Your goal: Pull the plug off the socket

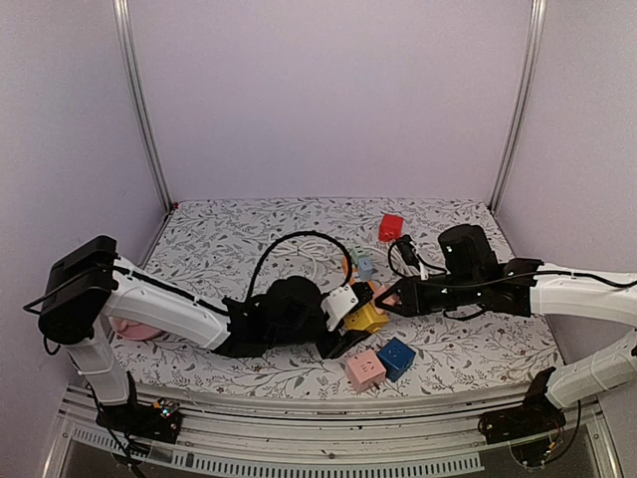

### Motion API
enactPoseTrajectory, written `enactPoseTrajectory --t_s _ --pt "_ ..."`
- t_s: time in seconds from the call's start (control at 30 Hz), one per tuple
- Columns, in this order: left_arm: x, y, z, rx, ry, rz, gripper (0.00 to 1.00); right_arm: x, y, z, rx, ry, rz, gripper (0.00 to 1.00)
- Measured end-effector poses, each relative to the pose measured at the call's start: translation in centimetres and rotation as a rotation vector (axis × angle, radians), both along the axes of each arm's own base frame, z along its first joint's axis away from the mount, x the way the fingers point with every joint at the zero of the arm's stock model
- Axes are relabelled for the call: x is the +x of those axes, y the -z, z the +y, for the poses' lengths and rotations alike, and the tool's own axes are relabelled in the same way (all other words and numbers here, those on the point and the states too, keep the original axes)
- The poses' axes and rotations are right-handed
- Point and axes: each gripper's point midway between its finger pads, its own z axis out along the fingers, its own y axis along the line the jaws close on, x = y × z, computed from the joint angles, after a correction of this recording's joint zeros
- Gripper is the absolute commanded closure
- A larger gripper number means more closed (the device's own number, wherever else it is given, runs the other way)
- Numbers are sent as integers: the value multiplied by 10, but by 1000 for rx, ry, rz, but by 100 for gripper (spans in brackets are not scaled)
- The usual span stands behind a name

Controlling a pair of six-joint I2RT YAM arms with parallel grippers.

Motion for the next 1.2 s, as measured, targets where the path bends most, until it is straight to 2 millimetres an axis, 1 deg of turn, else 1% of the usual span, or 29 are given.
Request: enactPoseTrajectory --t_s 0.3,1.0,1.2 --pt "0 -5 -2 -19 2 -8 100 -1 -6 -3 8 5 -8 97" --pt "0 -6 -3 -20 4 -8 100 0 -5 -4 -5 -1 -3 97" --pt "0 5 -2 9 0 4 100 2 3 0 -45 -4 9 97"
